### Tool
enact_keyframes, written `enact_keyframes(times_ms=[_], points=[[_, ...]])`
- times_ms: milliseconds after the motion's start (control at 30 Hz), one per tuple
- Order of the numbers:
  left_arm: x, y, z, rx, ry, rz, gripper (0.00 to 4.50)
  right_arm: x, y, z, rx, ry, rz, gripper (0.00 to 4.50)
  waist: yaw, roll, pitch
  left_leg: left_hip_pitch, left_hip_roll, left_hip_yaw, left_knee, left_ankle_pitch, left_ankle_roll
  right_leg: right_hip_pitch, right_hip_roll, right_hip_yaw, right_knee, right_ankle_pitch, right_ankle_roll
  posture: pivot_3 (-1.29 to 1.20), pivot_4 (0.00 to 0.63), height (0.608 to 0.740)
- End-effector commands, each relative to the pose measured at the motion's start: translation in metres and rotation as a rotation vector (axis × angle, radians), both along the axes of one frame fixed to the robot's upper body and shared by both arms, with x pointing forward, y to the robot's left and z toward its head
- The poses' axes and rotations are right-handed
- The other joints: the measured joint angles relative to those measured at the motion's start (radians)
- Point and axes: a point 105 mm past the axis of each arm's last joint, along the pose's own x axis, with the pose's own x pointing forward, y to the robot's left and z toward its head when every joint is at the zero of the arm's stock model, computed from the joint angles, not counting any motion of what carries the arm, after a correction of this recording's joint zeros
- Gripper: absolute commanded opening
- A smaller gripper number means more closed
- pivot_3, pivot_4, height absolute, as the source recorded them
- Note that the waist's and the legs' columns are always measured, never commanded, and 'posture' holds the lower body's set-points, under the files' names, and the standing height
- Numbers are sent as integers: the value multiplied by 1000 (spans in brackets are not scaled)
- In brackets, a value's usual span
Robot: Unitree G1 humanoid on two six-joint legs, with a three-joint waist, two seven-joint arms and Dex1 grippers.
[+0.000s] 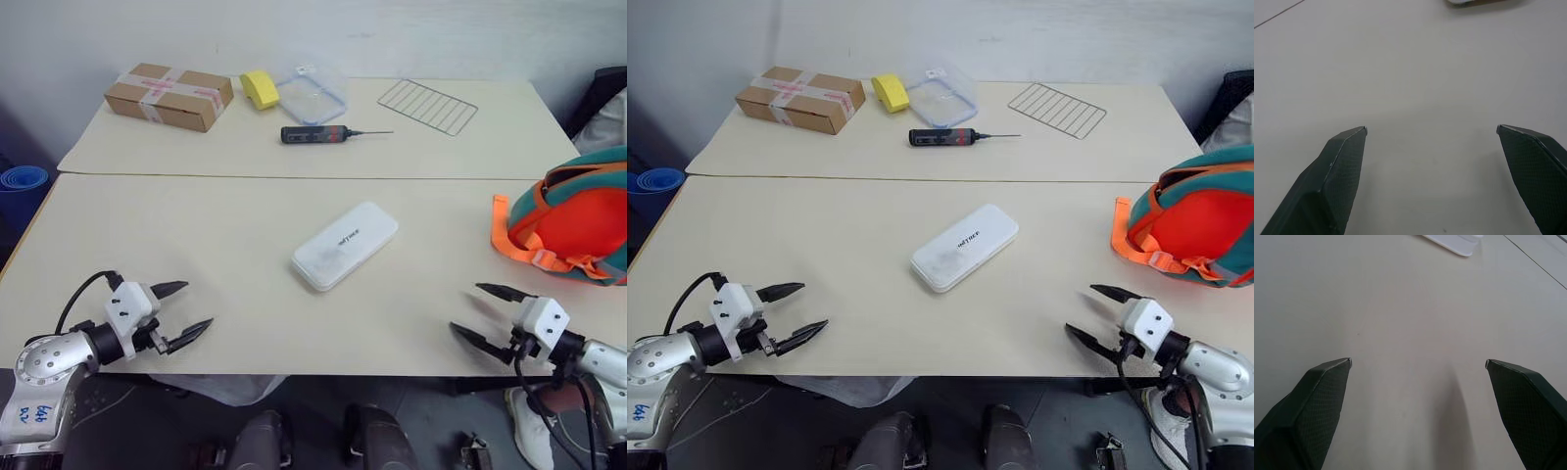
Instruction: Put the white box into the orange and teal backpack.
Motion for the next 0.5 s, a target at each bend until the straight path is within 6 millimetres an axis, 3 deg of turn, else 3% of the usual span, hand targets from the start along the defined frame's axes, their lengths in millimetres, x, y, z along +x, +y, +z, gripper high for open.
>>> enact_keyframes(times_ms=[33, 100, 133, 233, 333, 500], points=[[-2, 1, 5, -16, -35, -4, 4466, 0, -4, 5, -12, -4, -3, 4500, 0, 0, 0, 0, 0, 0, 0, 0, 0, 0, 0, 0, 0, 0, 0, 0, 150, 740], [-3, 2, 2, -21, 21, 3, 4466, 2, -4, 8, 15, -3, -21, 4500, 0, 0, 0, 0, 0, 0, 0, 0, 0, 0, 0, 0, 0, 0, 0, 0, 150, 740], [-6, 1, 1, 1, 48, -11, 4466, 11, -3, 19, 74, -25, -63, 4500, 0, 0, 0, 0, 0, 0, 0, 0, 0, 0, 0, 0, 0, 0, 0, 0, 150, 740], [-14, -19, 26, -113, 47, -89, 4293, 40, 9, 48, 105, -75, -96, 4320, -16, 1, 0, 0, 1, 1, 0, 0, 0, -1, -1, 0, 1, 0, 0, 0, 150, 740], [-13, -40, 41, -156, 12, -124, 3614, 65, 26, 61, 61, -47, -53, 3639, -24, 1, 0, 0, 0, 1, 0, 0, -2, -1, -3, 0, 1, 0, 0, 0, 150, 740], [8, -66, 32, -104, -2, -96, 2027, 115, 34, 78, -32, -76, -152, 1897, -22, 2, 1, -1, 0, 2, 0, 3, 1, -2, -1, -2, 3, 0, -1, 0, 150, 740]])
